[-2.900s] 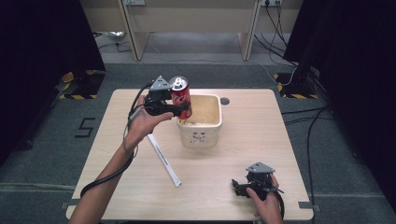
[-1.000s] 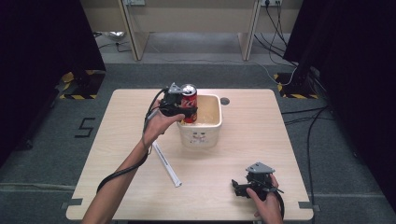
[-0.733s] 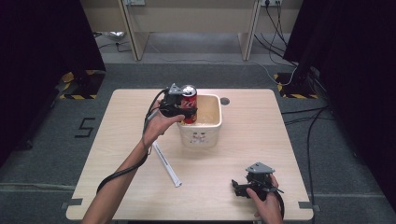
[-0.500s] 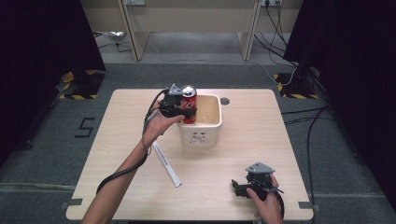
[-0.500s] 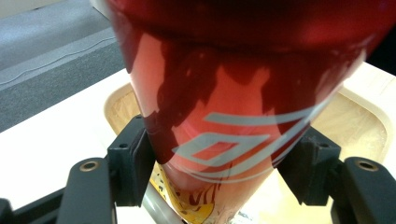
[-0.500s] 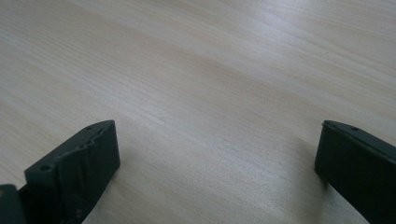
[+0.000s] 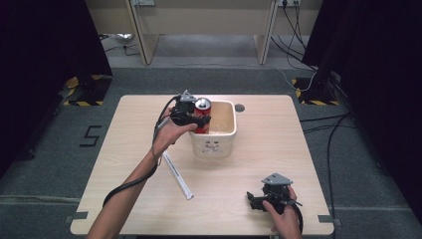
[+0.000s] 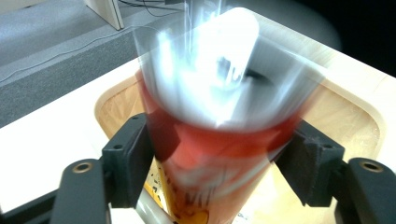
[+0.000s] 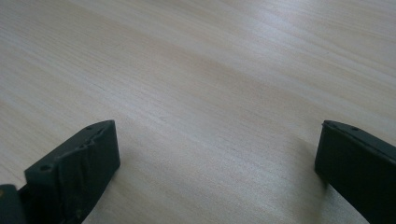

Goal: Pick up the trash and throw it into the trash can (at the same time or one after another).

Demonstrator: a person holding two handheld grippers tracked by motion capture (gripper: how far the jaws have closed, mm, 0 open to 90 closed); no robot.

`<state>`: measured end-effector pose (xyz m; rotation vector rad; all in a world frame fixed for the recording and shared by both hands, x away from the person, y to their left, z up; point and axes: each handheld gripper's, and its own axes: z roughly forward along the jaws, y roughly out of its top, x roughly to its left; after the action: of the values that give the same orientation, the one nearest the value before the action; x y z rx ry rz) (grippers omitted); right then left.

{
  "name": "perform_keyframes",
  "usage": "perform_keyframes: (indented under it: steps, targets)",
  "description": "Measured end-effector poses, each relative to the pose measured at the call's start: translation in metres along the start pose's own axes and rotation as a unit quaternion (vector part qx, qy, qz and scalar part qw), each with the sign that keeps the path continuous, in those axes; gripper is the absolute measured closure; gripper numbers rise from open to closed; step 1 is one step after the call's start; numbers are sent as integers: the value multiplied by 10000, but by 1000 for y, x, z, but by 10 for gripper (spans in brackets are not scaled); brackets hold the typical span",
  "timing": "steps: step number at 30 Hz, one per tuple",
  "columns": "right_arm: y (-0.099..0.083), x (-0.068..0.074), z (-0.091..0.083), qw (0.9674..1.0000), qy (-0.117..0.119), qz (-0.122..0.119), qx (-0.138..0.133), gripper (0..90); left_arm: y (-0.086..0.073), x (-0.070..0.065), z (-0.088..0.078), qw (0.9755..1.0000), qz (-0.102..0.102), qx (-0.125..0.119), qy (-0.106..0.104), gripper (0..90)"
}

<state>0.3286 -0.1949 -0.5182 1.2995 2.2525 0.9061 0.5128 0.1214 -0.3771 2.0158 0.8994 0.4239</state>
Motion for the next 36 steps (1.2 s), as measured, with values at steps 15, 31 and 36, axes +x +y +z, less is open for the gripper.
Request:
perform_keyframes:
  steps: [15, 31, 36]
  targets:
    - [0, 0, 0, 10000, 0, -9, -17, 3, 7, -4, -15, 9998, -105, -160, -67, 232]
    - [0, 0, 0, 10000, -1, -11, -11, 3, 7, -5, -50, 9994, -244, -220, 71, 224]
    - [0, 0, 0, 10000, 2, -2, -13, 3, 0, 0, -62, 9990, -339, -251, 113, 212]
